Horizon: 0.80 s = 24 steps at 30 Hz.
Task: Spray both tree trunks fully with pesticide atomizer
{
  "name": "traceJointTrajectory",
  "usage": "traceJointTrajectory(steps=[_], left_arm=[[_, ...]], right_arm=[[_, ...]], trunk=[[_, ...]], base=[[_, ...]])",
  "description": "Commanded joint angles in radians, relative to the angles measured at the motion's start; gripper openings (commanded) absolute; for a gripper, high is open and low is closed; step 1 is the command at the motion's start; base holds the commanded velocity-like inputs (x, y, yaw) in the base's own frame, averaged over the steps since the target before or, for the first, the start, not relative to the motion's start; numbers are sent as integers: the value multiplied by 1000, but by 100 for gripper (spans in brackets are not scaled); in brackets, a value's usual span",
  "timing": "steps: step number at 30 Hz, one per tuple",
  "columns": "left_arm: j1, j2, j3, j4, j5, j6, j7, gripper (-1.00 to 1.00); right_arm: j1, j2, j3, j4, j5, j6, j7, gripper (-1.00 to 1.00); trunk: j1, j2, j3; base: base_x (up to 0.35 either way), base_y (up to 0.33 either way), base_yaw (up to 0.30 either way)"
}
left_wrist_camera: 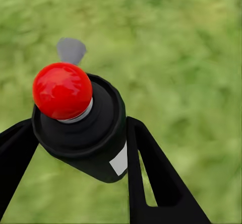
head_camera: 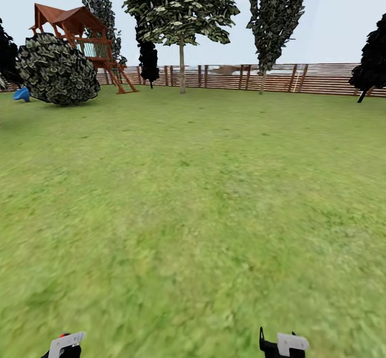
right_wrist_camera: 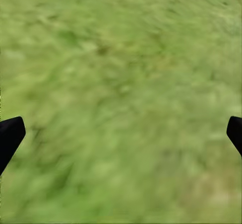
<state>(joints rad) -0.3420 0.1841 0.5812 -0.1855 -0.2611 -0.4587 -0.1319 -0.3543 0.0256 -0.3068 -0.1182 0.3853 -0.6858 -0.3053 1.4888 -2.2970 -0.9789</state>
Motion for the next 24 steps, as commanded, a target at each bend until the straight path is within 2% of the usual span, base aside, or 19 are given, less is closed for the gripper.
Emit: traceJointTrajectory(steps=[1, 7, 24], left_arm=[[0, 0, 0, 0, 0, 0, 0, -100], [0, 0, 1, 0, 0, 0, 0, -100], [0, -1, 0, 0, 0, 0, 0, -100]], right_arm=[[0, 0, 0, 16, 0, 0, 0, 100], [0, 0, 0, 85, 0, 0, 1, 100], [0, -3, -2, 89, -2, 2, 0, 100]], trunk=[[0, 0, 0], [0, 0, 0], [0, 0, 0]], base=[[339, 0, 0], [339, 0, 0], [339, 0, 0]])
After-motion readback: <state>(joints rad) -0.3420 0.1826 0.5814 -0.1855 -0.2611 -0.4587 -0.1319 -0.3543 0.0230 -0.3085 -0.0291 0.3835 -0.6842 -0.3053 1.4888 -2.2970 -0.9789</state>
